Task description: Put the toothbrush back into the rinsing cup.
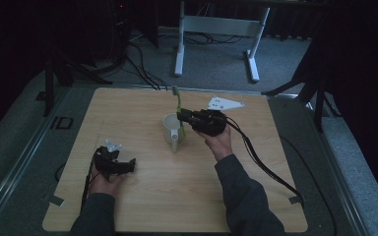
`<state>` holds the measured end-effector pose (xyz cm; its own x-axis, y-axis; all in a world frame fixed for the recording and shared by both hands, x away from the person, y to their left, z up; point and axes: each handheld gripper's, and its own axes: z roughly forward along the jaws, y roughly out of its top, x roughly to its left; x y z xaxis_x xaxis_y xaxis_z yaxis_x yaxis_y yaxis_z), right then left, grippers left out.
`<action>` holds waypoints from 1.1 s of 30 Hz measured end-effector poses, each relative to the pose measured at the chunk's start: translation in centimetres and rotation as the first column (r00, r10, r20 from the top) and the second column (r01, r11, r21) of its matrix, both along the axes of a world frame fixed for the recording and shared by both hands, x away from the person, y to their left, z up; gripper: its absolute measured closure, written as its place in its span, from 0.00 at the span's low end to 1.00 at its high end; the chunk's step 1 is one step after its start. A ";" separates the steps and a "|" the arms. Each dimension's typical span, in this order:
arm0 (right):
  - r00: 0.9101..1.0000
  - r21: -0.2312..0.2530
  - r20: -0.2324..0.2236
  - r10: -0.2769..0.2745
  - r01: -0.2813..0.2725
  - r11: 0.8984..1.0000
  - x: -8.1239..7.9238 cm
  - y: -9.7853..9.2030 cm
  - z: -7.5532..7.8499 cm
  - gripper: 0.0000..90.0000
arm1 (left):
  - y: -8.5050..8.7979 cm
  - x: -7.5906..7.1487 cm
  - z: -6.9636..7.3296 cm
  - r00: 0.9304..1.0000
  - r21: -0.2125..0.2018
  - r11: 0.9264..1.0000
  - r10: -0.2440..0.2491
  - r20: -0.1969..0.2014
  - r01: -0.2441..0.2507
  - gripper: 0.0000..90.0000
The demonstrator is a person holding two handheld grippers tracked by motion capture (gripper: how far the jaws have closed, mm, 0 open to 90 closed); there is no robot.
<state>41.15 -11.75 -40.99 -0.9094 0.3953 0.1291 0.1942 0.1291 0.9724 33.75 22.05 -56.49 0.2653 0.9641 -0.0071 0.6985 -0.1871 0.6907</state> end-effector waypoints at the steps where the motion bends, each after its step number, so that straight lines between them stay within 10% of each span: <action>1: 1.000 0.004 0.001 -0.001 0.001 1.000 0.0 0.0 -0.1 0.87 | 0.0 0.0 0.0 1.000 0.000 1.000 0.000 0.000 0.000 0.04; 33: 1.000 0.073 -0.002 -0.002 0.002 0.997 1.5 1.3 -2.4 0.87 | 0.0 0.0 0.0 1.000 0.000 1.000 0.000 0.000 0.000 0.04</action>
